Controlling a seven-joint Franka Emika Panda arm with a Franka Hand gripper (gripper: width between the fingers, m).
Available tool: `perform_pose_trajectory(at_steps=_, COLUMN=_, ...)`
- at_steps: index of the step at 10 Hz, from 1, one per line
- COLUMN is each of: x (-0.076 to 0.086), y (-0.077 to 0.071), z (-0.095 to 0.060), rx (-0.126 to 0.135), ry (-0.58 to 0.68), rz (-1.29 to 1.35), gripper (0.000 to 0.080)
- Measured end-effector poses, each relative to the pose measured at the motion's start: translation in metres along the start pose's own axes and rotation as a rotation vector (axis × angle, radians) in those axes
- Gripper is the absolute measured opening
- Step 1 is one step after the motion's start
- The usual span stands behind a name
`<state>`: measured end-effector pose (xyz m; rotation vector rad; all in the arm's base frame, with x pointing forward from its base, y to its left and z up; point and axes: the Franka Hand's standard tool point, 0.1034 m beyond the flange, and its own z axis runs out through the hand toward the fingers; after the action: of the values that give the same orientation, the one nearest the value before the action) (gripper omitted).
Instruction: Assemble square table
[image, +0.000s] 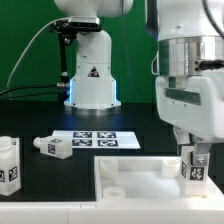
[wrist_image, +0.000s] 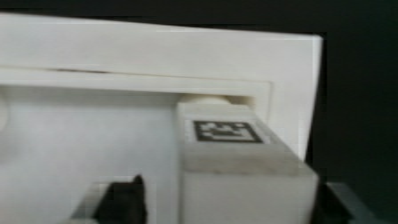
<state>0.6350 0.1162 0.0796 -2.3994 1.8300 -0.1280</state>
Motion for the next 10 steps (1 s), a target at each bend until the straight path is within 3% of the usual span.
perform_pose_trajectory(at_steps=1, x=-0.003, y=-0.003, z=-0.002, rx=0.001, ry=0.004, rz=-0.19, gripper=0.0498)
perform_pose_trajectory(at_steps=2, x=-0.003, y=-0.003, z=-0.002, rx=0.001, ry=0.003, rz=-0.332, gripper=0.0617)
perform_pose_trajectory(at_steps=3, x=-0.002, y=-0.003, z=-0.001, rx=0.0, ry=0.004, rz=-0.366, gripper=0.064)
perform_pose_trajectory(at_steps=5, x=-0.001, y=-0.004, z=-0.001, rx=-0.006, ry=0.02, rz=-0.572, gripper=0.0648)
perform_pose_trajectory(at_steps=7, x=-0.002, y=-0.014, z=0.0, rx=0.024, ry=0.094, rz=-0.996, gripper=0.0648)
perform_pose_trajectory(at_steps=10, x=-0.002, y=-0.013, z=0.001, rx=0.019, ry=0.092, rz=-1.071, gripper=0.0648)
